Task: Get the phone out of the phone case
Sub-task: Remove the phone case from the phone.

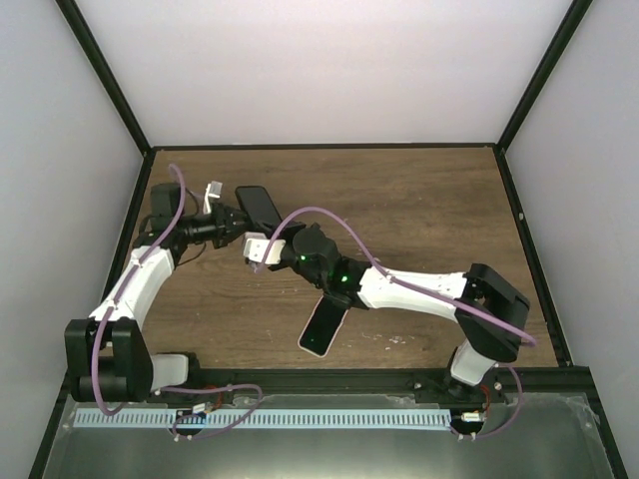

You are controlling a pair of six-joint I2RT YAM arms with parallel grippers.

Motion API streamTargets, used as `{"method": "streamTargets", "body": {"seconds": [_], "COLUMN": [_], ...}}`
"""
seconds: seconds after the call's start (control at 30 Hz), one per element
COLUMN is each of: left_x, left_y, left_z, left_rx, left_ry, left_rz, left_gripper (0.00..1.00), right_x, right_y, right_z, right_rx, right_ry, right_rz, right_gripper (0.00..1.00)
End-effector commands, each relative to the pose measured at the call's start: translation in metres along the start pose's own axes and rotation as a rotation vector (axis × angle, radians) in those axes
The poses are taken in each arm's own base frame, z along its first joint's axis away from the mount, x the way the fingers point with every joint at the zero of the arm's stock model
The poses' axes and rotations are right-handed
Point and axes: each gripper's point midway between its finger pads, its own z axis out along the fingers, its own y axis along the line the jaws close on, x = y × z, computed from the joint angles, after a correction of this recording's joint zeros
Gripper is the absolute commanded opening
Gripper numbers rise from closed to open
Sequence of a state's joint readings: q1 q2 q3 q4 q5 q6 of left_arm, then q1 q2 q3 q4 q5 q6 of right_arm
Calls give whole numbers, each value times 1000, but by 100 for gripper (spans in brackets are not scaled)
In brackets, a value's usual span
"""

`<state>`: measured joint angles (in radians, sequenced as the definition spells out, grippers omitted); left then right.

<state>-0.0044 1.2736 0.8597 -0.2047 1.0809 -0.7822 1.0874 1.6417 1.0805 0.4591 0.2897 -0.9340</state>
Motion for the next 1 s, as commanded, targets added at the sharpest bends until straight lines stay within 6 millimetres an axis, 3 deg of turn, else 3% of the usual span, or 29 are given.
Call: {"method": "streamTargets", "body": {"seconds": [0.0,0.53,0.97], "left_x": [5,-19,-26], "left_y": [-4,36,57], "left_z": [-4,-6,-14], "left_rx": [9,-207,-337], "left_ry": [24,-64,-111], "left_rz": [136,176,198], "left_gripper": [0,0,0], "right_x": [-19,-36,-37], "right_y": [-82,-97,-141], "right_z": [-16,-30,-45], "right_rx": [184,91,234], "right_ry": [-14,-17,-19], "right_rz": [116,254,222], "right_gripper": [1,1,1]}}
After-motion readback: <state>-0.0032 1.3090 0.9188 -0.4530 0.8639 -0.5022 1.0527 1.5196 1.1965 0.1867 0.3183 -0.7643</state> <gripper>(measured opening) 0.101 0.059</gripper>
